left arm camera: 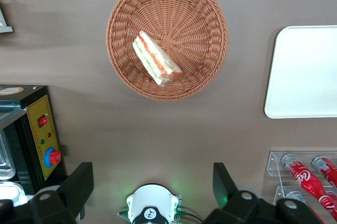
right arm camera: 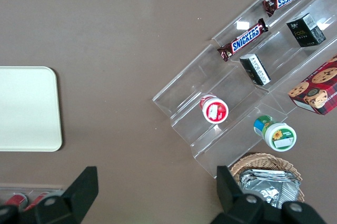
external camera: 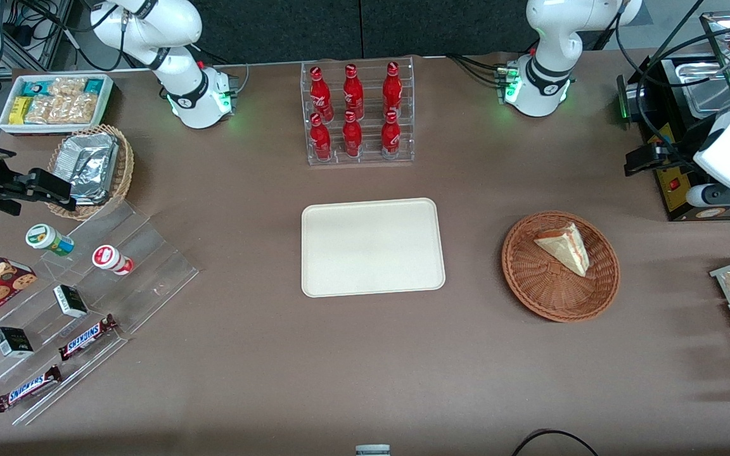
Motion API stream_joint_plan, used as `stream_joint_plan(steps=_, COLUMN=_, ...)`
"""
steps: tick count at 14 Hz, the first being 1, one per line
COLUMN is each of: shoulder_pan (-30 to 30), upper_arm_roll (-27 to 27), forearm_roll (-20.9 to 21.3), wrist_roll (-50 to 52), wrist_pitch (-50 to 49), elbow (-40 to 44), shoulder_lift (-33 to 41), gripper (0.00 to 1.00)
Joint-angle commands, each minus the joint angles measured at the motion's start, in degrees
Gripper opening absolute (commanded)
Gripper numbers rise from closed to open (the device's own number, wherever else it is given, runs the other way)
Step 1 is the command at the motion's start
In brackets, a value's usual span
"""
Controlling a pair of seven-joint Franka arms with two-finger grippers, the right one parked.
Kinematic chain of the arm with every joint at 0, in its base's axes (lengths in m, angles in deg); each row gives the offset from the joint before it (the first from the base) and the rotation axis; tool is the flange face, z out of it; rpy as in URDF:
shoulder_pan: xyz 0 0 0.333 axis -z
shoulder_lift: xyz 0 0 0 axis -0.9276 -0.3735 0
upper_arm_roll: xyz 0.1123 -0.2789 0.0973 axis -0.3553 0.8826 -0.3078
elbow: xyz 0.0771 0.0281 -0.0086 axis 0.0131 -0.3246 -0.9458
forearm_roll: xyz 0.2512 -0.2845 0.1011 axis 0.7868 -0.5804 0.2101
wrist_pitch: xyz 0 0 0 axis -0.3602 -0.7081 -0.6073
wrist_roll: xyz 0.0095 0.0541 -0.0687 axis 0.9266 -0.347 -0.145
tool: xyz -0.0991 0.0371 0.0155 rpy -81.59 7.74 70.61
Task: Place sandwich from basket to tray
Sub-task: 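Move the left gripper over the wrapped sandwich in the wicker basket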
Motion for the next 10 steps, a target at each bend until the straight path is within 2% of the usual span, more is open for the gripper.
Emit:
stream_joint_plan(steps=1, shoulder_pan=-0.1, upper_arm_roll=0.4, forearm_roll=1.9, wrist_roll=-0.6, wrist_pitch=-1.7, elbow=0.8, shoulder_lift=0.0, gripper=1.00)
stream_joint_plan(steps=6, shoulder_pan=-0.4, upper_arm_roll=0.1, forearm_roll=2.2, wrist_roll=4.6, wrist_pitch=1.0, elbow=-2.2, shoulder_lift=-2.2, gripper=1.00)
stream_joint_plan(steps=10, shoulder_pan=0.0, upper_arm_roll=0.4, forearm_roll=5.5, wrist_roll=19.8, wrist_pitch=14.8, elbow=-14.5, shoulder_lift=-1.8, gripper=1.00)
